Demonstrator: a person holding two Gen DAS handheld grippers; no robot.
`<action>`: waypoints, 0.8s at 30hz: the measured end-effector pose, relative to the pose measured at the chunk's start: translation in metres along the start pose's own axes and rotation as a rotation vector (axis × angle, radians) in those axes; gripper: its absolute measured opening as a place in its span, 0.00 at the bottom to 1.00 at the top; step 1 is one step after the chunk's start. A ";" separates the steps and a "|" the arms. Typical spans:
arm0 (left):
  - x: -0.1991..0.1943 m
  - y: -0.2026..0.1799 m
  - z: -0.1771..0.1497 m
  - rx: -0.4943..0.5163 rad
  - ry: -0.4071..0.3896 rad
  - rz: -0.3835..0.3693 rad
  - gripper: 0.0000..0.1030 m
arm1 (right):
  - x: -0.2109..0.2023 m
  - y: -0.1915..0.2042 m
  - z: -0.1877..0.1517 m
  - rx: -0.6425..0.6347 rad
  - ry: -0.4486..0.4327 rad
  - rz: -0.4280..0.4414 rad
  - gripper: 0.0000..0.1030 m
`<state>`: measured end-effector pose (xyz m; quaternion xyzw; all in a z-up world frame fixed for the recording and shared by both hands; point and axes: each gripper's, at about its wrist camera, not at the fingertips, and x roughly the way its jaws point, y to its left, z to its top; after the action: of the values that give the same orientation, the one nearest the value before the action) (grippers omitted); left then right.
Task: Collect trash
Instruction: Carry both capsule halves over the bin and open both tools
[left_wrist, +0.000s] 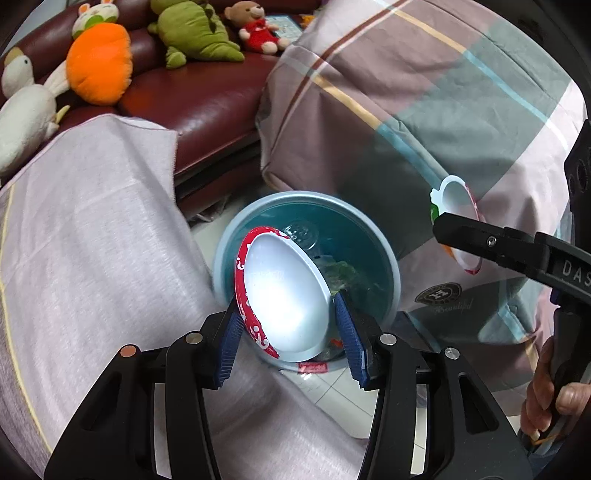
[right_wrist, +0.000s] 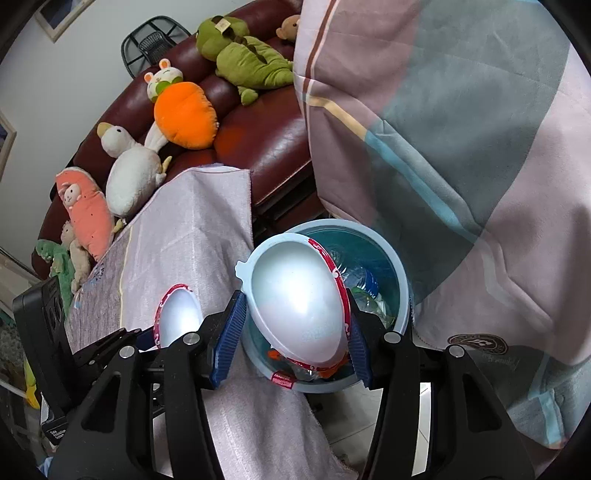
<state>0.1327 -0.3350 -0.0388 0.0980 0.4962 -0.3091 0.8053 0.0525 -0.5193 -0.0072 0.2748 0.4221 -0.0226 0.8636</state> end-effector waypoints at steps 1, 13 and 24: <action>0.003 -0.001 0.001 0.004 0.001 -0.005 0.49 | 0.001 -0.001 0.001 0.002 0.002 -0.004 0.48; 0.024 0.002 0.009 0.009 0.015 0.023 0.87 | 0.015 -0.010 0.010 0.017 0.019 -0.037 0.48; 0.002 0.031 -0.002 -0.070 0.008 0.067 0.95 | 0.015 0.010 0.014 -0.018 0.024 -0.038 0.48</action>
<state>0.1504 -0.3106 -0.0460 0.0875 0.5065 -0.2642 0.8161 0.0746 -0.5147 -0.0070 0.2592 0.4377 -0.0317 0.8604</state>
